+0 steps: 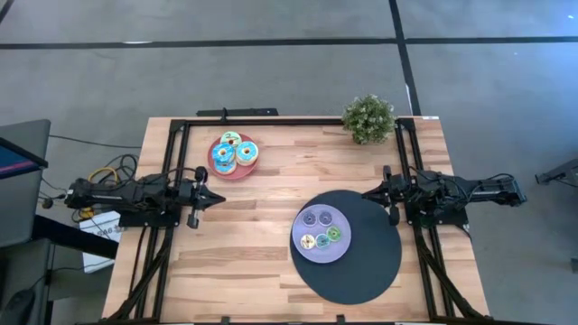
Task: Pick & Place donuts
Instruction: Return to Home Position
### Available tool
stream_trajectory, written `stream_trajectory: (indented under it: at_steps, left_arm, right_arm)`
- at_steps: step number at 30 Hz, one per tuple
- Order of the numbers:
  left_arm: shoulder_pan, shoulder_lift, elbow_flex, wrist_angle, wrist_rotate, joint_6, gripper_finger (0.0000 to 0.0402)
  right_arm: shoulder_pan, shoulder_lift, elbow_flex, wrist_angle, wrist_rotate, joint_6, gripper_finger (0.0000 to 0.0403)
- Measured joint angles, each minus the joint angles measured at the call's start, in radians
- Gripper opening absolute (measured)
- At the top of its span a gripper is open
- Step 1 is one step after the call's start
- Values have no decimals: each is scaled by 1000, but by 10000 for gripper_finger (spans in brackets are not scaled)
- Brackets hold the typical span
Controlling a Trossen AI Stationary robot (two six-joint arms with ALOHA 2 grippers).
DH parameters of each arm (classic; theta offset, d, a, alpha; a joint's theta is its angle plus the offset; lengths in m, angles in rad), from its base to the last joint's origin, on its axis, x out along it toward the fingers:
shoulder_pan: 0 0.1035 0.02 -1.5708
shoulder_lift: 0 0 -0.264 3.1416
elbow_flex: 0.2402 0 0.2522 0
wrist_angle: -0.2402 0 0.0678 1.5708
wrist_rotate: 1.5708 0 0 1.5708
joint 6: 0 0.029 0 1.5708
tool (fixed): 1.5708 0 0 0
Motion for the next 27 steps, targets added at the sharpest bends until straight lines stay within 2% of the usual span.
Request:
stream_trajectory:
  at_steps: [27]
  left_arm:
    - [0,0,0,0,-4,11,0]
  right_arm:
    - [0,0,0,0,0,0,0]
